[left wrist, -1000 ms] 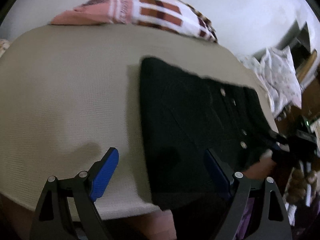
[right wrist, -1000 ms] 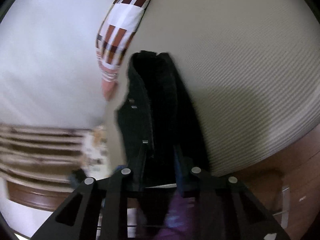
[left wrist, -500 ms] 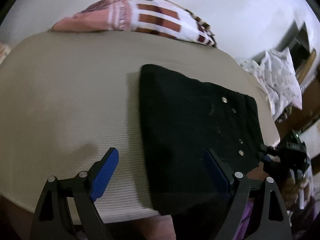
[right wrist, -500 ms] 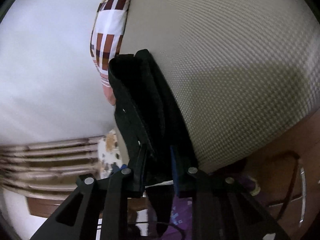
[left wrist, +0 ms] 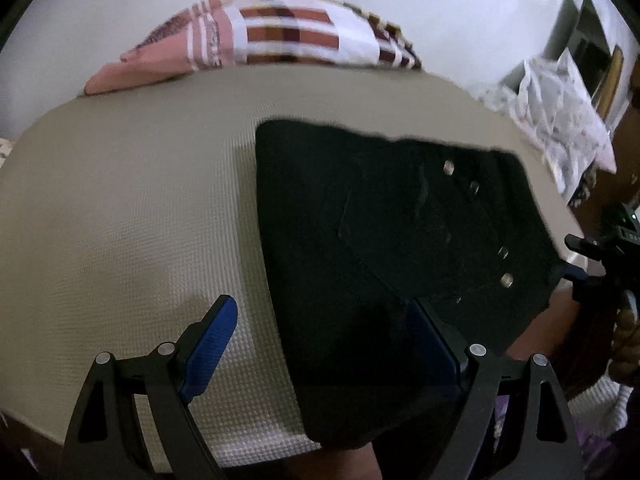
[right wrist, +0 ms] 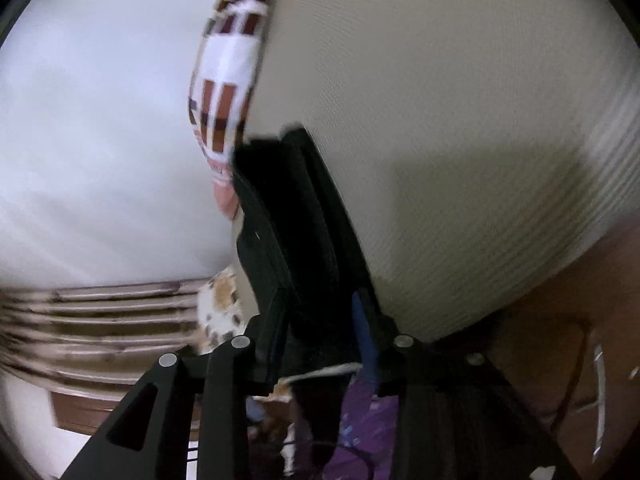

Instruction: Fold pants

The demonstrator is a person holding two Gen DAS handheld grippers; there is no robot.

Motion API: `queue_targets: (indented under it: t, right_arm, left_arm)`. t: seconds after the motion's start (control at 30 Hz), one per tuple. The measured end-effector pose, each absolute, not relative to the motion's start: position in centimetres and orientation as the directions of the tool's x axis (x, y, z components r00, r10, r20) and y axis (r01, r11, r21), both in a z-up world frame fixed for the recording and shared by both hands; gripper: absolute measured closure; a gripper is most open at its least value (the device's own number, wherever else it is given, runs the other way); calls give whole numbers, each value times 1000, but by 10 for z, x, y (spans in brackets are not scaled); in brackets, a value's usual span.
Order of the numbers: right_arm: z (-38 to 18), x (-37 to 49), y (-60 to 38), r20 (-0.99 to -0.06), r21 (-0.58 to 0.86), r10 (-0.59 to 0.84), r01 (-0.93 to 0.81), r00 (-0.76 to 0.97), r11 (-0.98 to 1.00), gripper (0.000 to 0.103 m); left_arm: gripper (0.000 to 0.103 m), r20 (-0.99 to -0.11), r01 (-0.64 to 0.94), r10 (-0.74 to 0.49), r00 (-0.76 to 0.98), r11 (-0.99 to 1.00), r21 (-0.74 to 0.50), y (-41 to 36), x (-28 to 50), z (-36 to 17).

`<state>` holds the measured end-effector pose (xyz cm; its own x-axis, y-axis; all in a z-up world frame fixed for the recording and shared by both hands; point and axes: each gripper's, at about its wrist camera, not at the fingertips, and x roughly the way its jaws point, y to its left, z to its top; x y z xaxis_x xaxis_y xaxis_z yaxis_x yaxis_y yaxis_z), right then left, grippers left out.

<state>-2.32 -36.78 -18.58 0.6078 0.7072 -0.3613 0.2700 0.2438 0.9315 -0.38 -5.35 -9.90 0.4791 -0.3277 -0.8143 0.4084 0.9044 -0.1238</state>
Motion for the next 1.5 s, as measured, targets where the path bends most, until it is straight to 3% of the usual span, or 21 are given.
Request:
queue_targets:
  t: [0.17, 0.3, 0.4, 0.5, 0.6, 0.67, 0.77, 0.8, 0.83, 0.9, 1.5]
  right_arm:
    - [-151, -18, -362, -272, 957, 694, 110, 666, 269, 71]
    - [-153, -6, -336, -369, 915, 709, 103, 601, 389, 74]
    - [-169, -6, -335, -448, 884, 681, 173, 579, 435, 101]
    - [-186, -8, -343, -427, 902, 699, 219, 574, 372, 103]
    - [-171, -7, -336, -494, 856, 659, 186, 567, 482, 103]
    - [-153, -11, -330, -495, 838, 636, 131, 593, 530, 93]
    - [-133, -15, -328, -507, 796, 588, 79, 631, 600, 89]
    - [-123, -16, -325, -525, 761, 556, 62, 644, 646, 79]
    - [-114, -15, -322, -550, 716, 518, 51, 656, 696, 61]
    - [-105, -15, -319, -569, 666, 474, 39, 672, 745, 35]
    - [-135, 18, -306, -649, 612, 447, 74, 615, 787, 32]
  left_arm:
    - [16, -805, 443, -307, 508, 895, -62, -65, -5, -100]
    - [16, -824, 443, -294, 485, 895, -59, -67, -1, -117]
    - [16, -826, 423, -328, 459, 898, -122, -60, 3, -127]
    - [13, -828, 394, -360, 430, 900, -187, -52, 9, -134]
    - [13, -823, 381, -343, 452, 909, -169, -52, 8, -127]
    - [13, -811, 384, -341, 475, 910, -158, -52, 7, -119]
    - [13, -786, 382, -345, 513, 912, -150, -52, 6, -105]
    - [13, -783, 383, -339, 521, 913, -141, -53, 7, -103]
    - [13, -783, 384, -332, 525, 914, -130, -54, 7, -102]
    - [13, -788, 385, -312, 531, 917, -105, -56, 10, -99]
    - [13, -769, 391, -216, 601, 919, 47, -67, 4, -91]
